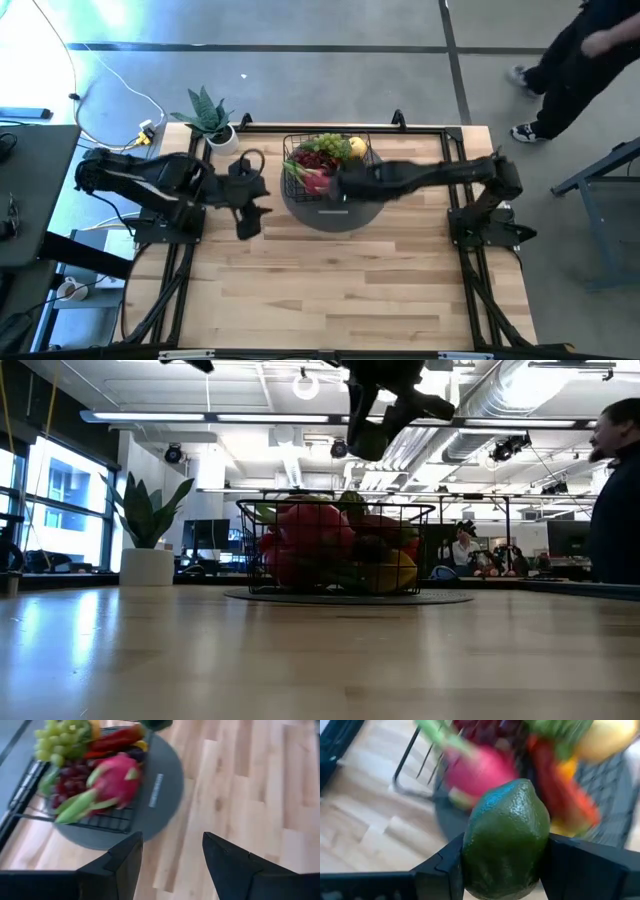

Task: Build produce basket
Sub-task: Put the lime into the wire basket

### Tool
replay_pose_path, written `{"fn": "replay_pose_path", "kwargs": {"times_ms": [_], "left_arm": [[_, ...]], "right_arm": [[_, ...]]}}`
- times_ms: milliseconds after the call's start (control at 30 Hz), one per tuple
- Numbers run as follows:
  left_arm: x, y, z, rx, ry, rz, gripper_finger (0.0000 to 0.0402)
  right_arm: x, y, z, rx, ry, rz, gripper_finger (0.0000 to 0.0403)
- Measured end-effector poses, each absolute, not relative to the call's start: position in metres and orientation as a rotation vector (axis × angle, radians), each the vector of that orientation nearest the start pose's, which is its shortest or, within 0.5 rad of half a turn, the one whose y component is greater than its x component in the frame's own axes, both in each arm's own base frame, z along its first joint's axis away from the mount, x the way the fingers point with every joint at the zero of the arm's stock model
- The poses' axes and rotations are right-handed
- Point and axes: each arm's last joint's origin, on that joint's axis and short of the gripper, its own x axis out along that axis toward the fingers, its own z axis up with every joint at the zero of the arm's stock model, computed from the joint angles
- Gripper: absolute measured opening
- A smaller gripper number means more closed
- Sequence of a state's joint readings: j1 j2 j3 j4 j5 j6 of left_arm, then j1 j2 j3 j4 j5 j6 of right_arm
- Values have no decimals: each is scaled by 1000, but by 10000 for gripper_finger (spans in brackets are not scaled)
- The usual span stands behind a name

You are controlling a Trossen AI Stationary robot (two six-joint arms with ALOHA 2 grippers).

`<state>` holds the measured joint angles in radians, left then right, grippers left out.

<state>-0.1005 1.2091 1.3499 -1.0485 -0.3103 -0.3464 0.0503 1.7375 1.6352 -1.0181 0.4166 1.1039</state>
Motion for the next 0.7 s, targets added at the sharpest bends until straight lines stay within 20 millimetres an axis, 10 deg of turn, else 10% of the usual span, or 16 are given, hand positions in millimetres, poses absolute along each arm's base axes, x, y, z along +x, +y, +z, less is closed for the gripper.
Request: {"fn": "replay_pose_path", "kwargs": {"times_ms": [700], "left_arm": [[213,52,369,-238,835,602,196]], "right_arm": [[328,-119,306,522,1108,-694,160]]}}
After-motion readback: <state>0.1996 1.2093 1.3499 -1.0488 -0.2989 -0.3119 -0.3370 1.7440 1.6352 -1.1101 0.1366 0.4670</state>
